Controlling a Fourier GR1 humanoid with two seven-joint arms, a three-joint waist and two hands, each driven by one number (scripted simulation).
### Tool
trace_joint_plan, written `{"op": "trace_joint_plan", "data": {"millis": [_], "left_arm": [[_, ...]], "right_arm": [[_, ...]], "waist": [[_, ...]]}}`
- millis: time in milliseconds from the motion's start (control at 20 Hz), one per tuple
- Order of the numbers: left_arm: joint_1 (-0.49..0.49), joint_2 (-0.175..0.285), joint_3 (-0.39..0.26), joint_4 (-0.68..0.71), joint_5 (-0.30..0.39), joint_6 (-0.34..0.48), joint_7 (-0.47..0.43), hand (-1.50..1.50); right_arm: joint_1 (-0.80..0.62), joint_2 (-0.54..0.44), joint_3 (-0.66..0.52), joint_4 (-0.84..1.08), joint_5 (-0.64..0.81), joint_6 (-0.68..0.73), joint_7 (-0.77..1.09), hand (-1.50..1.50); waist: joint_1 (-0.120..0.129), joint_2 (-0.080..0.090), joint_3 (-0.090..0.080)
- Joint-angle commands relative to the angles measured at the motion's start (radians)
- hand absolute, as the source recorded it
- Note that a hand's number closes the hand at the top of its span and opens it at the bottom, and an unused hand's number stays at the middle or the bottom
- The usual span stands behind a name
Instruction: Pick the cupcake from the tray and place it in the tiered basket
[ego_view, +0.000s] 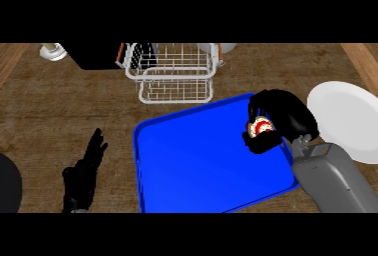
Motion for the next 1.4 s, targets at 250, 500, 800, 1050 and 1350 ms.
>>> {"op": "trace_joint_plan", "data": {"millis": [250, 500, 800, 1050, 1350], "left_arm": [[-0.024, -0.029, 0.006, 0.093, -0.008, 0.002, -0.003, 0.0], [0.014, -0.015, 0.004, 0.017, -0.011, -0.009, 0.034, 0.0], [-0.023, -0.013, 0.037, 0.098, -0.009, -0.048, -0.006, 0.0], [-0.029, -0.042, 0.003, 0.063, -0.04, -0.034, 0.027, 0.0], [-0.001, -0.044, 0.005, 0.047, -0.047, -0.039, 0.025, 0.0]], "right_arm": [[-0.133, -0.069, -0.27, -0.359, -0.173, 0.057, 0.101, 1.5], [-0.273, -0.045, -0.256, -0.462, -0.194, 0.155, 0.323, 1.5], [-0.493, -0.044, -0.327, -0.283, -0.22, 0.17, 0.359, 1.5], [-0.577, 0.042, -0.253, -0.12, -0.109, 0.071, 0.342, 1.5], [-0.737, 0.062, -0.278, 0.141, -0.071, 0.043, 0.289, 1.5]], "waist": [[-0.012, 0.005, -0.008], [0.013, 0.006, -0.007], [0.021, 0.01, -0.008], [0.027, 0.013, -0.007], [0.031, 0.013, -0.007]]}}
